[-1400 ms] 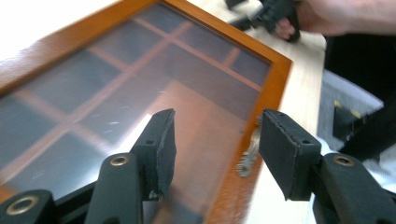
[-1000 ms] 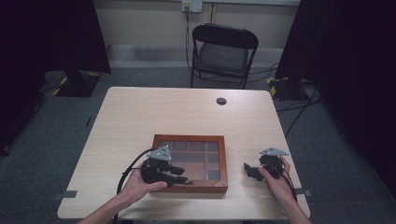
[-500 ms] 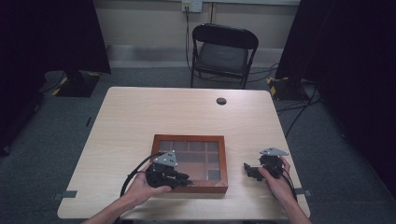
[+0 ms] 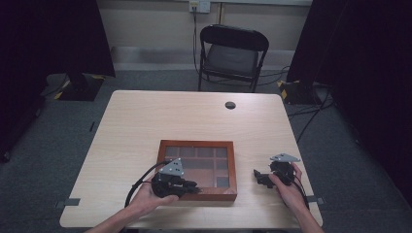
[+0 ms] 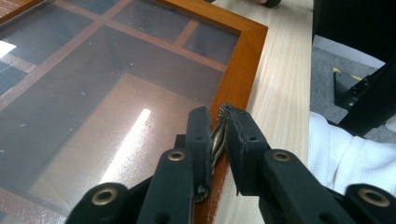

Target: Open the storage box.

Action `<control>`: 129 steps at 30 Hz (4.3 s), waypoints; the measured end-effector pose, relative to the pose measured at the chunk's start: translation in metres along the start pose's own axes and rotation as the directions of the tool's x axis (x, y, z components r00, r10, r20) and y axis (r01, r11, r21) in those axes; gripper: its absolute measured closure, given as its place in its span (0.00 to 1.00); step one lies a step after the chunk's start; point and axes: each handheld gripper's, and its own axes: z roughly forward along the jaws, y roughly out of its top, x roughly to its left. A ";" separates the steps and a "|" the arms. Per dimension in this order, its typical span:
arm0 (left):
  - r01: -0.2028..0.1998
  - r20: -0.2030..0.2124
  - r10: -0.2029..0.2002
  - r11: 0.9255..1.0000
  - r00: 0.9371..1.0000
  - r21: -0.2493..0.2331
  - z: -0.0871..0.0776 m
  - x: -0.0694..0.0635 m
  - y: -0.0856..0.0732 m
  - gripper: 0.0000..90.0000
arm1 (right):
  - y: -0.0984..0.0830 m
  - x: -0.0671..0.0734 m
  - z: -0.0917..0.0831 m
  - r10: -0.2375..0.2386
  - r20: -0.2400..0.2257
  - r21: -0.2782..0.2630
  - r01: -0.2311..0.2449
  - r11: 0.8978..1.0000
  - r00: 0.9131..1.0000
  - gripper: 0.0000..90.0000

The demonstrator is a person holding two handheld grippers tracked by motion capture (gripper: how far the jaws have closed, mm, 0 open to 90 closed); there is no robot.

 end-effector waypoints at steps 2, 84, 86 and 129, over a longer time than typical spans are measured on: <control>-0.007 0.002 0.007 1.000 1.000 0.001 0.000 0.000 0.000 0.88 | 0.000 0.000 0.000 0.000 0.000 0.000 0.000 1.000 1.000 0.05; 0.072 0.063 -0.068 0.995 0.996 -0.065 -0.040 0.012 0.046 0.89 | 0.000 0.000 0.000 0.002 0.000 0.001 -0.002 1.000 1.000 0.04; 0.072 0.066 -0.068 0.995 0.996 -0.066 -0.040 0.012 0.047 0.90 | 0.000 0.000 0.000 0.002 0.000 0.001 -0.002 1.000 1.000 0.04; 0.077 0.071 -0.073 0.995 0.995 -0.068 -0.054 0.024 0.076 0.90 | 0.001 0.000 0.001 0.003 0.000 0.003 -0.003 1.000 1.000 0.04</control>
